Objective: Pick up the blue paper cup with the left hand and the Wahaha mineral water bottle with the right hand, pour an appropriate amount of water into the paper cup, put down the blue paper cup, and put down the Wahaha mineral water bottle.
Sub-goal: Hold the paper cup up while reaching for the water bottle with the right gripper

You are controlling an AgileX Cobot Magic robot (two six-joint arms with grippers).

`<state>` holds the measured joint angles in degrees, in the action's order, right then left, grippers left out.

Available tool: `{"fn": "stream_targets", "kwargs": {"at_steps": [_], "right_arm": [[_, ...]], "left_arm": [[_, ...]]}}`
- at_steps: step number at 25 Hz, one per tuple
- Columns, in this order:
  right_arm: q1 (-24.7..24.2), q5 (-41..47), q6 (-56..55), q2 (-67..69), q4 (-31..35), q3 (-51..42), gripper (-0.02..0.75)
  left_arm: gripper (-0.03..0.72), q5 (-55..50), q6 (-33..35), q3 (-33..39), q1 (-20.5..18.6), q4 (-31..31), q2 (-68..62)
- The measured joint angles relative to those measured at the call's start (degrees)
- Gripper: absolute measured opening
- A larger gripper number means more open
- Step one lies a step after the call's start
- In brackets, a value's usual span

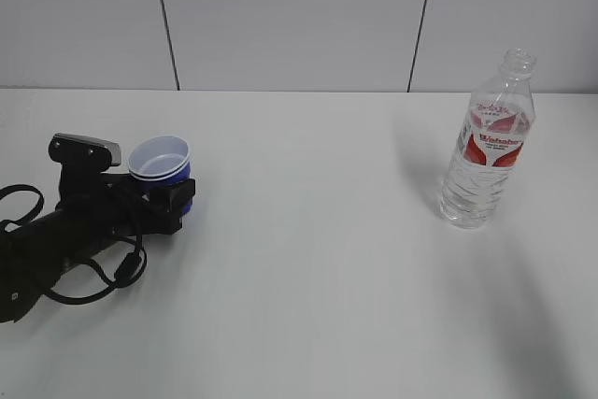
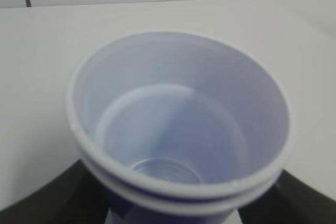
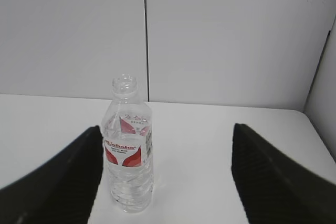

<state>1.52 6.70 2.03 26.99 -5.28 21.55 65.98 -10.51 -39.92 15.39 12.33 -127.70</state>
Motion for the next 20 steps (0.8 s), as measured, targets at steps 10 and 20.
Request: {"fn": "stream_targets", "kwargs": {"at_steps": [10,20], "right_arm": [[0.0,-0.1,0.0,0.0,0.3,0.0,0.568],[0.0,-3.8,0.0,0.0,0.5,0.0,0.568]], "left_arm": [[0.500,-0.1,0.0,2.2,0.0,6.9,4.6],[0.499,-0.1,0.0,7.0,-2.8,24.7,17.3]]}}
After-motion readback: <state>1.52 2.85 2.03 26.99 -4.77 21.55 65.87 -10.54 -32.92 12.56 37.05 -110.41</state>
